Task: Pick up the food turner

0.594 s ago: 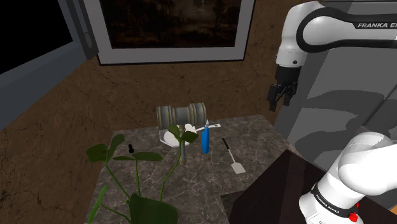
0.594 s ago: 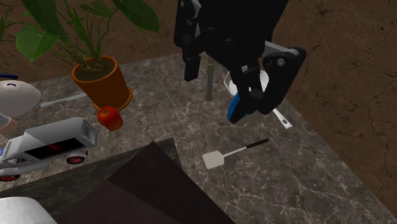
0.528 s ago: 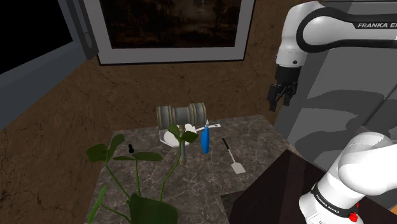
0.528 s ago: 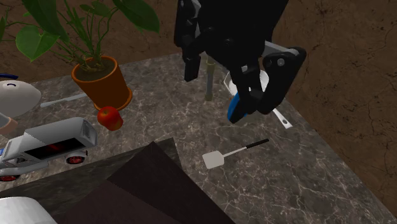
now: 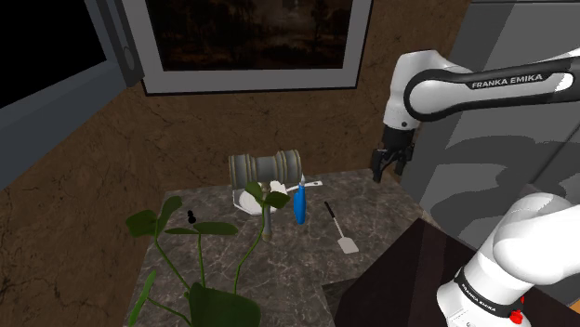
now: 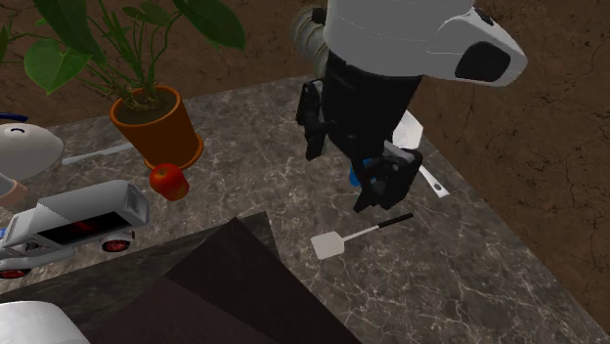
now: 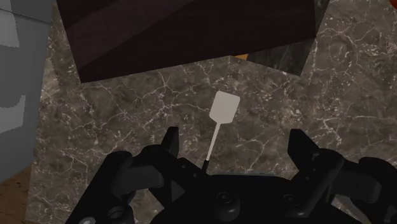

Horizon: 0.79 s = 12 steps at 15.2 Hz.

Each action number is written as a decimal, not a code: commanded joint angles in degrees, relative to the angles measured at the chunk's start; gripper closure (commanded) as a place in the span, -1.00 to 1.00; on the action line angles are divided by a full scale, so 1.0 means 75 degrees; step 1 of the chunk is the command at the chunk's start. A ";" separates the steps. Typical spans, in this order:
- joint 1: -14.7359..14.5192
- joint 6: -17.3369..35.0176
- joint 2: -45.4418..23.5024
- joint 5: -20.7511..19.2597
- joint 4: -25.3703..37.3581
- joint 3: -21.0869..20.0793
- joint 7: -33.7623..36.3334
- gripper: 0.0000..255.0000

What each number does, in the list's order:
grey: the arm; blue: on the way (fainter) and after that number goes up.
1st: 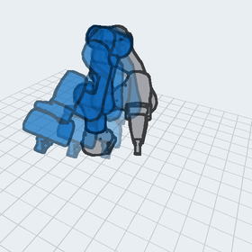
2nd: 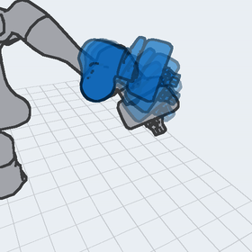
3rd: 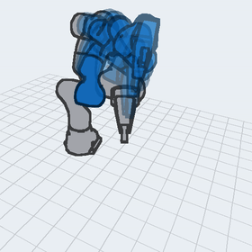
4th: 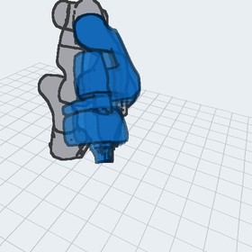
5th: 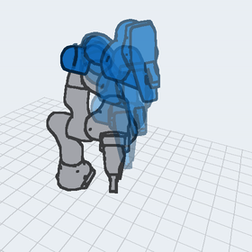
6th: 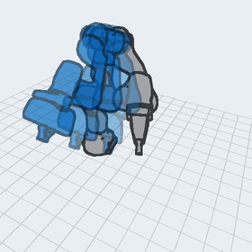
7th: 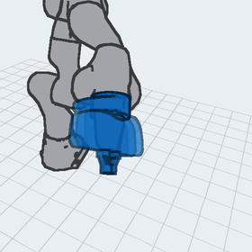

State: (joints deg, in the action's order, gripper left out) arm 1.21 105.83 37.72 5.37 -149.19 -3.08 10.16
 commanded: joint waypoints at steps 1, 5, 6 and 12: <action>0.0033 0.0700 -0.0270 0.0031 -0.0292 -0.0095 0.0163 -1.00; 0.0122 0.2140 -0.1119 0.0053 -0.0695 -0.0265 0.0467 -1.00; 0.0148 0.2506 -0.1372 0.0050 -0.0761 -0.0307 0.0547 -1.00; 0.0365 0.4687 -0.3181 -0.0117 -0.0861 -0.0538 0.1111 -1.00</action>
State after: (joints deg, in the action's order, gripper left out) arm 3.87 138.43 16.11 4.68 -155.92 -6.57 17.29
